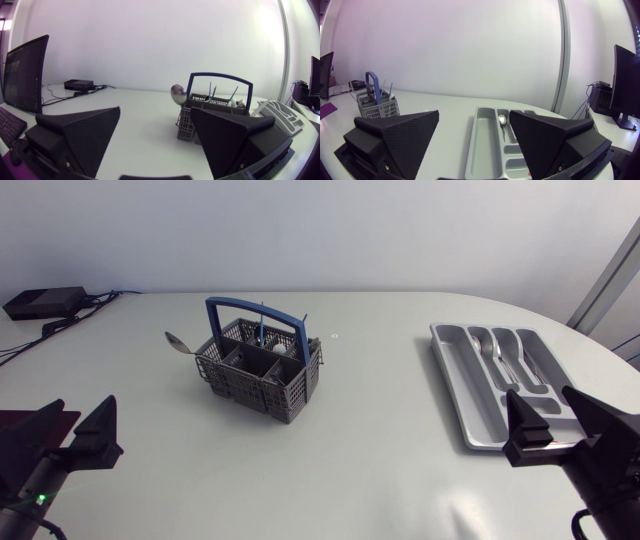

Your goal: Unload the cutlery basket into the drawer organizer.

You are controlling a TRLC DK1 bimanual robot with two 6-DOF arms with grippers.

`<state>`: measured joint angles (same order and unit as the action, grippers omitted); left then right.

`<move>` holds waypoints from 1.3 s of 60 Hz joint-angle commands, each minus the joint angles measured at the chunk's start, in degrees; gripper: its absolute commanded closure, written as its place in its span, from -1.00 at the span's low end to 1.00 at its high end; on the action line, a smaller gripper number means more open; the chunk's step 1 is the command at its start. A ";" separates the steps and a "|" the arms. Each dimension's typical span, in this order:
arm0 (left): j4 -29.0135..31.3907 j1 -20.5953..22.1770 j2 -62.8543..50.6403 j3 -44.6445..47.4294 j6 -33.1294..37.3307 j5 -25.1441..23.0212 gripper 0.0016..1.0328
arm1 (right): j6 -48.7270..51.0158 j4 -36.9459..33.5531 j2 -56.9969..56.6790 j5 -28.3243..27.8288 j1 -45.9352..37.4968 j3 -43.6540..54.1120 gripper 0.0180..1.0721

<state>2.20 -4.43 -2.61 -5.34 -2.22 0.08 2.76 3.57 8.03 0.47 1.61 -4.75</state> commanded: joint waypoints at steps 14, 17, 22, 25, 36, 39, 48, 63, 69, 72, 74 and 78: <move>-1.85 2.23 -23.32 -14.78 -2.97 -0.16 -0.89 | -0.92 6.45 20.80 7.88 12.37 -10.89 -0.93; -1.23 2.58 -26.83 -16.98 -2.88 -0.16 -0.89 | -0.92 6.97 25.54 8.58 14.30 -12.91 -0.93; 1.32 2.93 -33.07 -21.02 -2.18 -0.08 -0.88 | -1.80 6.97 34.07 10.08 17.38 -16.96 -0.93; 2.73 3.11 -37.03 -23.40 -2.09 -0.08 -0.87 | -2.41 6.89 37.93 11.13 19.49 -18.98 -0.93; 13.98 2.49 -51.70 -33.94 2.57 -0.25 -0.87 | -2.06 1.88 49.98 12.45 27.31 -27.94 -0.93; 15.21 1.53 -54.78 -36.14 4.15 -0.52 -0.87 | -1.09 -1.64 53.58 13.15 30.03 -31.37 -0.93; 14.94 0.73 -59.88 -38.60 6.61 -3.59 -0.87 | 3.30 -6.03 64.04 11.83 33.99 -38.75 -0.93; 9.93 -2.43 -66.65 -39.30 19.62 -12.03 -0.86 | 10.77 -13.07 80.12 11.48 36.54 -52.02 -0.89; 9.67 -5.15 -68.76 -39.22 22.08 -16.25 -0.86 | 11.91 -12.45 85.22 10.34 37.07 -56.33 -0.84; 8.97 -7.09 -69.37 -39.22 22.35 -19.76 -0.86 | 11.74 -11.04 85.92 6.91 36.98 -57.30 -0.75; 8.26 -8.93 -69.99 -39.39 22.35 -23.28 -0.86 | 11.82 -9.64 86.10 3.92 36.80 -57.65 -0.69; 7.65 -12.10 -72.18 -40.18 22.52 -28.90 -0.85 | 11.91 -6.39 87.59 2.96 36.89 -58.97 -0.53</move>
<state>10.50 -14.15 -72.55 -43.48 18.52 -25.89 13.78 -4.49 93.93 4.25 38.20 -61.28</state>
